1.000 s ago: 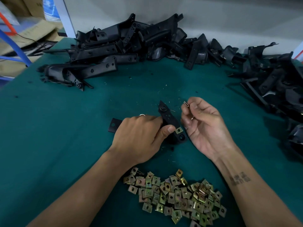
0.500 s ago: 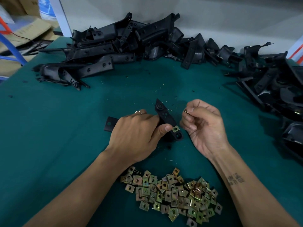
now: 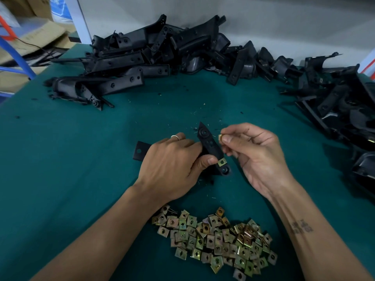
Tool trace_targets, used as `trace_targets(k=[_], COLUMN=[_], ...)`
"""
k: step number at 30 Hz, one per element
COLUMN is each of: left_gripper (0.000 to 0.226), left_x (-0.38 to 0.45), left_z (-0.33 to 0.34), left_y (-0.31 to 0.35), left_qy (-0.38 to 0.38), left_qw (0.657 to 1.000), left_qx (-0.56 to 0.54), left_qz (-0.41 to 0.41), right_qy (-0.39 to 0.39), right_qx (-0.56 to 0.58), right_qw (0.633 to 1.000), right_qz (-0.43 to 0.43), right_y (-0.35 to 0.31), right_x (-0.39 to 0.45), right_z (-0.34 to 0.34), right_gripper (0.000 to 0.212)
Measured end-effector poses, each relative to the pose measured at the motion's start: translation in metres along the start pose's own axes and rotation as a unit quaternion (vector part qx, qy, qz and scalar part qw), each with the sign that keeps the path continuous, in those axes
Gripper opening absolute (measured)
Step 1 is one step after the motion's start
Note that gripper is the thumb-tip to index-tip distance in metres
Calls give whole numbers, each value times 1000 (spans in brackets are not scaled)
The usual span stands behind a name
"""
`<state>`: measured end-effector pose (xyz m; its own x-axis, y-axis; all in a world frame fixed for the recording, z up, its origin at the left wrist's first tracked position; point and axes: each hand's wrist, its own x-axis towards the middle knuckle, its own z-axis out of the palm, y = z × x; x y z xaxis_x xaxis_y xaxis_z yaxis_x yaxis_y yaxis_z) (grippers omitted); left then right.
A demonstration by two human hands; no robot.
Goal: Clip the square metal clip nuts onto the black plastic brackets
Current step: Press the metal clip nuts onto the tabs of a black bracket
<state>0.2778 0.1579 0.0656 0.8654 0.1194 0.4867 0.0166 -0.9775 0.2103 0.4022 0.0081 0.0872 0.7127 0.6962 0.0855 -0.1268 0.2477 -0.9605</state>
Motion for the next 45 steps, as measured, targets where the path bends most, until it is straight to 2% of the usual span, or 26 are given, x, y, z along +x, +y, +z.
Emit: trace_targets(k=[8,16,19,22,26,31,40,45], left_gripper=[59,61,61,59,60,61,59,60], left_x=[1,1,1,1,1,1,0,0], left_z=[0,-1,-2,-2,-2,-1,-1,0], left_y=[0,2,2,2,2,2,2,1], left_qy=[3,-1,-3,-2,-3,-3,0,-1], left_qw=[1000,1000,1000,1000,999,999,999,999], left_qx=[2,6,8,11,17,20,22,14], left_qz=[-5,-16,-23,-26,-28,-27,-29,-32], right_qy=[26,85,96,123,150,153,140,142], right_qx=[-62,-47,-56,-40,20,15,-26,-28], right_qw=[998,995,994,991,989,988,990,989], right_qz=[-19,-16,-21,-25,-6,-1,-11,-24], right_y=[2,3,8,12,13,14,12,14], right_x=[-2,-6,-8,-10,-11,-10,-10,-10], right_z=[8,19,26,32,33,34,30,30], right_gripper=[17,9,21,28,21,19,29,26])
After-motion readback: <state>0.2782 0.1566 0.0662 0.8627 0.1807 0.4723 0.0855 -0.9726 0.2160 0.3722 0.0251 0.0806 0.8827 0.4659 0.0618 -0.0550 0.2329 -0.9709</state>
